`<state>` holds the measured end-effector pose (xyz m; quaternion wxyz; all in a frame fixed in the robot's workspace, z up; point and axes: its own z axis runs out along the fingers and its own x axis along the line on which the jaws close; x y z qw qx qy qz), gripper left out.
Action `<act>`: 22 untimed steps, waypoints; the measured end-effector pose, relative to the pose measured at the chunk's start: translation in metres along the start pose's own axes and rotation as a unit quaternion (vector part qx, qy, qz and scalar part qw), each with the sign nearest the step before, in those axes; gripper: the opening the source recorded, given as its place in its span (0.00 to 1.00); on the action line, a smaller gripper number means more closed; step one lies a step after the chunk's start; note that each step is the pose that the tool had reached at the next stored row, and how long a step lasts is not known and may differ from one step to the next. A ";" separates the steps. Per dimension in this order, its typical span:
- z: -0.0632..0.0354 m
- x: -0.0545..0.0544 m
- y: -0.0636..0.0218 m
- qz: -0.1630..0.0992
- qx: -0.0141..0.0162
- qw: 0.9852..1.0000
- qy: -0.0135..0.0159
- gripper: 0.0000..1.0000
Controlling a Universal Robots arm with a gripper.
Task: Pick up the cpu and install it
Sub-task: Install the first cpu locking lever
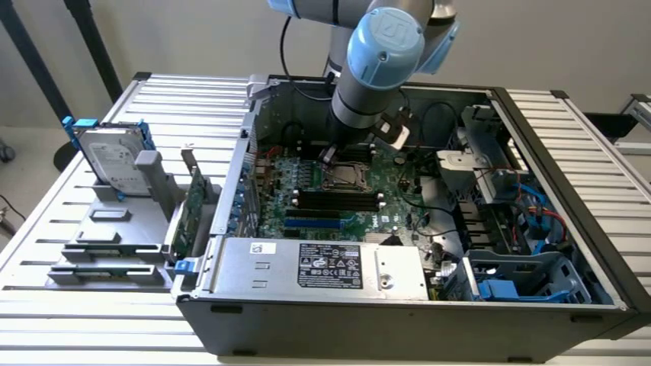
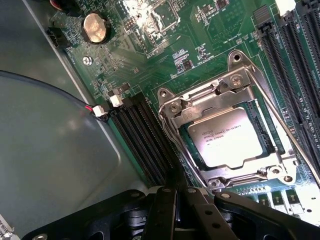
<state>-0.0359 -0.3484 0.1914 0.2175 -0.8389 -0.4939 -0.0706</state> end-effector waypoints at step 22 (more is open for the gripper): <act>-0.0264 -0.015 0.0055 0.003 0.006 1.000 -0.003 0.11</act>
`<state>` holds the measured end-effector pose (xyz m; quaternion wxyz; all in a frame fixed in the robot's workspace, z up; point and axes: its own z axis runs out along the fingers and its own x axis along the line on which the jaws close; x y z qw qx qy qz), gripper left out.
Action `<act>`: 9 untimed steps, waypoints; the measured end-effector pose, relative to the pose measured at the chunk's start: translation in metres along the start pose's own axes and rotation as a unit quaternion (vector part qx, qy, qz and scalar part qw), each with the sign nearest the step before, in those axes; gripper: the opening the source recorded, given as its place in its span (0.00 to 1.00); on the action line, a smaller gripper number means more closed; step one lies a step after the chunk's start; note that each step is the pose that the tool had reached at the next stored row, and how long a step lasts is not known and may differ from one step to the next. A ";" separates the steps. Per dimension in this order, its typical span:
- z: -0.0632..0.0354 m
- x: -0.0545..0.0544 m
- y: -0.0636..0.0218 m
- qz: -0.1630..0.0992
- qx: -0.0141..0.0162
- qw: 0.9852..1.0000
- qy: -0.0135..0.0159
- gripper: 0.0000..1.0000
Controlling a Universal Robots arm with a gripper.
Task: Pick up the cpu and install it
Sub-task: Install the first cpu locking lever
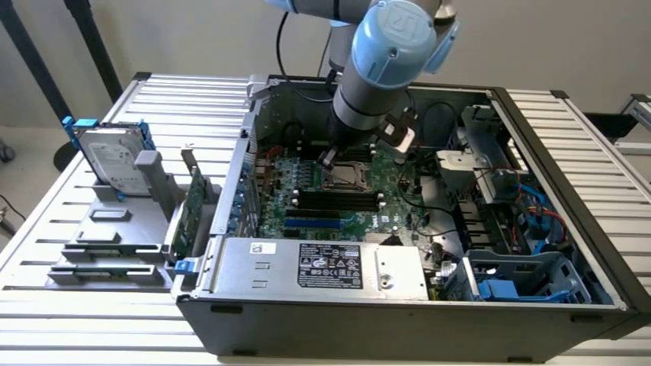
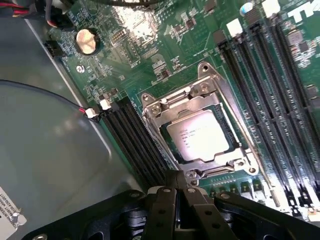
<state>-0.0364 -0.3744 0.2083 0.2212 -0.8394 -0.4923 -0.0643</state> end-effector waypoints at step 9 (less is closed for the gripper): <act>-0.0219 -0.019 0.0077 0.002 0.004 1.000 -0.002 0.11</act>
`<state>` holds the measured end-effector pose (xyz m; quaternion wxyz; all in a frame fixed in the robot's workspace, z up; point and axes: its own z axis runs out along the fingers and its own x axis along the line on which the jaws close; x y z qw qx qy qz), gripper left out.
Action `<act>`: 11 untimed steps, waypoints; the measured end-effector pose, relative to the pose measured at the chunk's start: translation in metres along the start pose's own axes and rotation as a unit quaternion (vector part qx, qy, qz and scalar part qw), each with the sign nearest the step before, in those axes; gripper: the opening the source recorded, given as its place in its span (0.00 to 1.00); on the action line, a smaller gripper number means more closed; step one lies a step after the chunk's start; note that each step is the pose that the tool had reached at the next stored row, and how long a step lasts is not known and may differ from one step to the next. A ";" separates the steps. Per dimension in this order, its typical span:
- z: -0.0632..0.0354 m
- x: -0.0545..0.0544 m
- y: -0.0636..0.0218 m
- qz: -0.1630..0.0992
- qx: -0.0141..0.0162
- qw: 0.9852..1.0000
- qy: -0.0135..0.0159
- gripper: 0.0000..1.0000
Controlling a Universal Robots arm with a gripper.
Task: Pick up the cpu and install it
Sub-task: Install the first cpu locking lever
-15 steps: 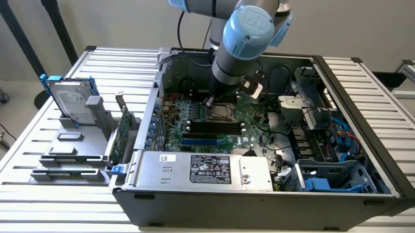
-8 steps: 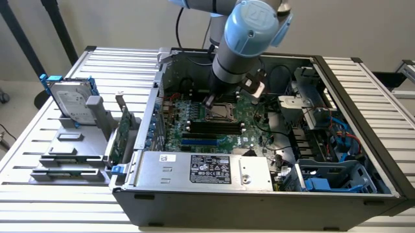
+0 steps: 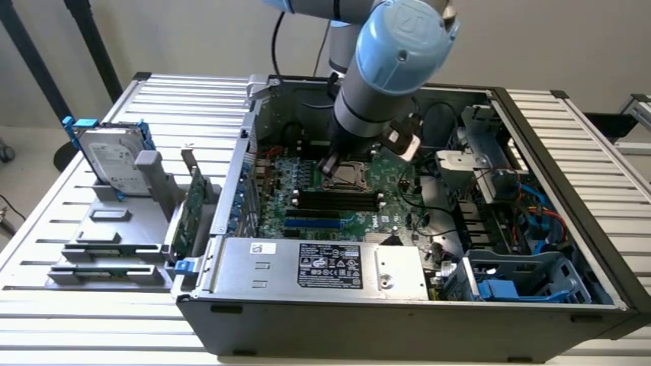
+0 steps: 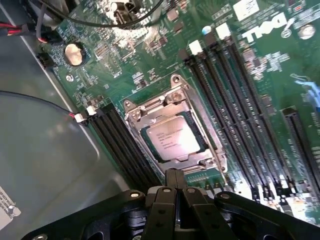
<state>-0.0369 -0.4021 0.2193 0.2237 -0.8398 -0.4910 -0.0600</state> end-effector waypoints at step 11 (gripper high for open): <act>-0.0288 -0.019 0.0072 0.006 0.009 1.000 -0.004 0.11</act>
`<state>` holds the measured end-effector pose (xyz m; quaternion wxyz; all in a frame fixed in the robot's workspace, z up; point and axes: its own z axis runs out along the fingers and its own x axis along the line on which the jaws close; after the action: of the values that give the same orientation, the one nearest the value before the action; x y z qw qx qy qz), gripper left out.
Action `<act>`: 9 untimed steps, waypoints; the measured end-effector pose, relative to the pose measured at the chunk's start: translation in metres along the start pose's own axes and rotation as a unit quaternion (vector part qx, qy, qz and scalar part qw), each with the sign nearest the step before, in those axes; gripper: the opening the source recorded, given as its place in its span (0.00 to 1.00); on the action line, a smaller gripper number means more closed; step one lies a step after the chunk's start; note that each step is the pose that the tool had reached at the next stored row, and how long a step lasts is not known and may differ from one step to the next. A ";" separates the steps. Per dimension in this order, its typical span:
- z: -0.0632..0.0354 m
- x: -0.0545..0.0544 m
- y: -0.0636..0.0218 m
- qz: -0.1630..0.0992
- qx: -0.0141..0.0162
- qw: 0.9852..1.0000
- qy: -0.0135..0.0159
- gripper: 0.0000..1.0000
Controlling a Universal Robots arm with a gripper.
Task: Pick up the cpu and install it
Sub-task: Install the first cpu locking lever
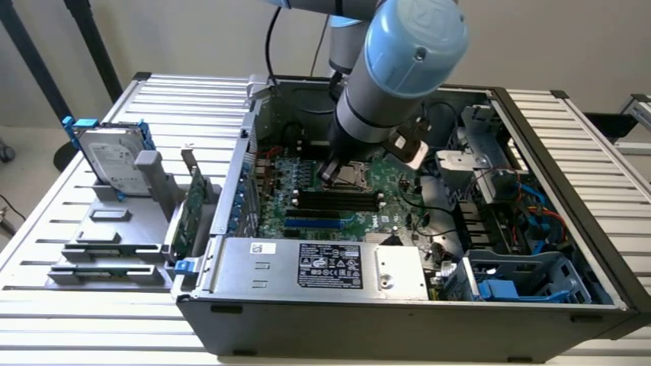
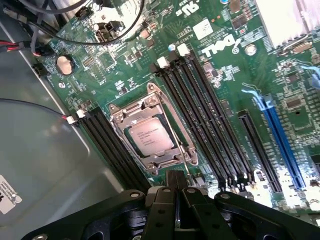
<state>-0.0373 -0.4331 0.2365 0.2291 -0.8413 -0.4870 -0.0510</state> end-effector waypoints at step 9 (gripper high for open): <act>-0.0020 -0.008 -0.0017 0.008 0.010 1.000 -0.006 0.11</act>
<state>-0.0428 -0.4400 0.2362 0.2350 -0.8432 -0.4819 -0.0397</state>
